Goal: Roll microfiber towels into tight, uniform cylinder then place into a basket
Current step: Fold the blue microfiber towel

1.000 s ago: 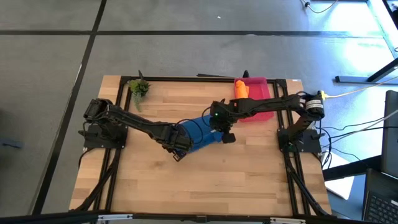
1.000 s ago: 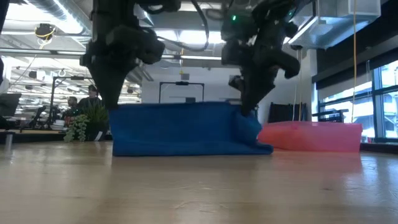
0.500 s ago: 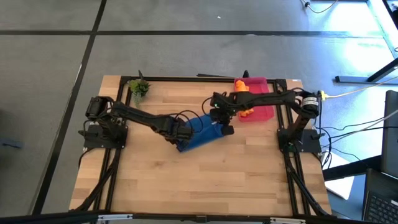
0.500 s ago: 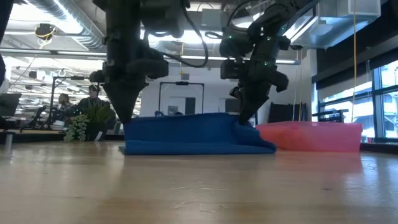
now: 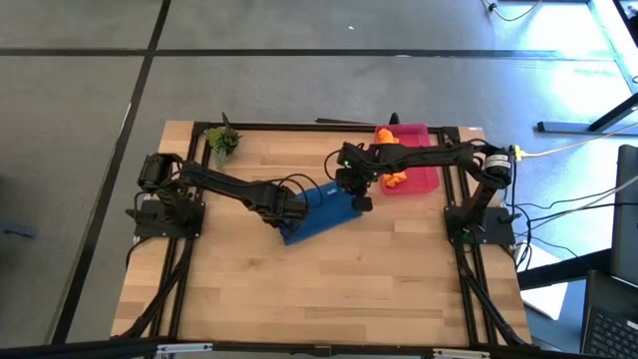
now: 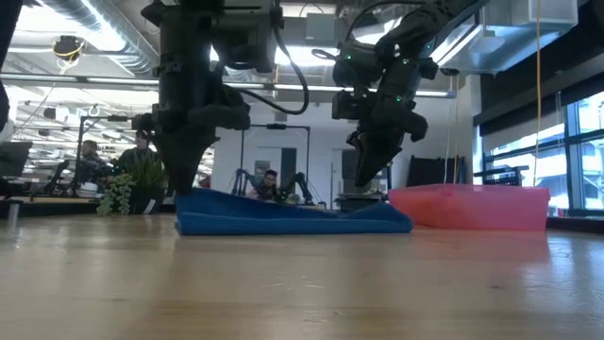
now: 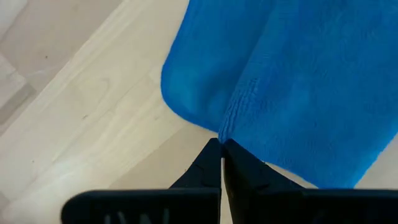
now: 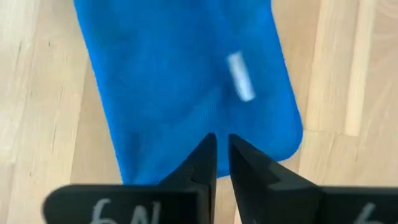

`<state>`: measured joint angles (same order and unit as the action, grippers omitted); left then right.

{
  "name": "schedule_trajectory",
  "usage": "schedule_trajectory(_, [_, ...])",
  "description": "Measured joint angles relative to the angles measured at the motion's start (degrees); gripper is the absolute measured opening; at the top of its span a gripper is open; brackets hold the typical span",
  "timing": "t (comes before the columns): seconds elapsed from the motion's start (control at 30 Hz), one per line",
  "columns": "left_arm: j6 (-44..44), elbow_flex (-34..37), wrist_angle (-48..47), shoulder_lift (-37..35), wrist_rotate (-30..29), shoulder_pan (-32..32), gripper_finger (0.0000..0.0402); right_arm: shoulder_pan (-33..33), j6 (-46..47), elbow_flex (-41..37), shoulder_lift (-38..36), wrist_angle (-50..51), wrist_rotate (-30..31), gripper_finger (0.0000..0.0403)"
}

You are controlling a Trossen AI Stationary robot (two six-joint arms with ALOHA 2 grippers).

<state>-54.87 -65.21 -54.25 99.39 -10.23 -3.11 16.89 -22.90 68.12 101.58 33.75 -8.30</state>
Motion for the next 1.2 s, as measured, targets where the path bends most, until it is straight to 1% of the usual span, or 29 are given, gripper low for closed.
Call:
schedule_trajectory(0.17, [0.02,0.0,1.82,0.0,-1.91,0.0,0.001,0.33,-0.07,0.0,0.0,-1.32,-0.02,0.0079])
schedule_trajectory(0.37, [0.02,-0.01,2.25,0.02,-2.38,1.31,0.0058,0.09,-0.11,0.0,0.0,-1.82,-0.36,0.0133])
schedule_trajectory(0.4, [-0.03,-0.02,2.26,0.0,-1.83,1.7,0.0066,0.06,-0.11,0.0,-0.01,-1.83,-0.36,0.0141])
schedule_trajectory(0.47, [-0.3,-0.02,2.22,0.01,1.42,2.86,0.0081,0.04,0.25,0.0,-0.02,-1.82,-0.36,0.0155])
schedule_trajectory(0.57, [-0.24,-0.06,1.96,0.0,6.12,4.84,0.0091,-0.25,3.48,0.45,-0.02,-0.17,-0.45,0.017])
schedule_trajectory(0.63, [-0.14,-0.09,2.01,-0.75,6.7,5.72,0.0093,-0.57,5.0,0.69,-0.08,1.39,-2.32,0.0174])
schedule_trajectory(0.77, [-0.3,-0.19,3.6,-1.03,5.87,6.05,0.0093,-1.66,7.5,0.71,0.33,4.14,-11.48,0.0175])
schedule_trajectory(0.8, [-0.28,0.11,4.09,-0.86,5.9,5.74,0.0093,-2.04,7.56,0.74,0.72,3.97,-12.8,0.0174])
schedule_trajectory(0.9, [0.0,2.0,9.12,0.82,6.76,4.38,0.0091,-3.36,7.61,0.72,2.53,2.72,-12.74,0.017])
schedule_trajectory(1.07, [-0.05,2.86,9.45,2.65,6.54,3.56,0.009,-4.38,7.79,0.72,7.02,1.1,-11.46,0.0165])
schedule_trajectory(1.2, [-0.01,2.91,9.12,4.18,6.9,3.56,0.009,-4.42,7.84,0.79,9.58,0.92,-6.17,0.0164])
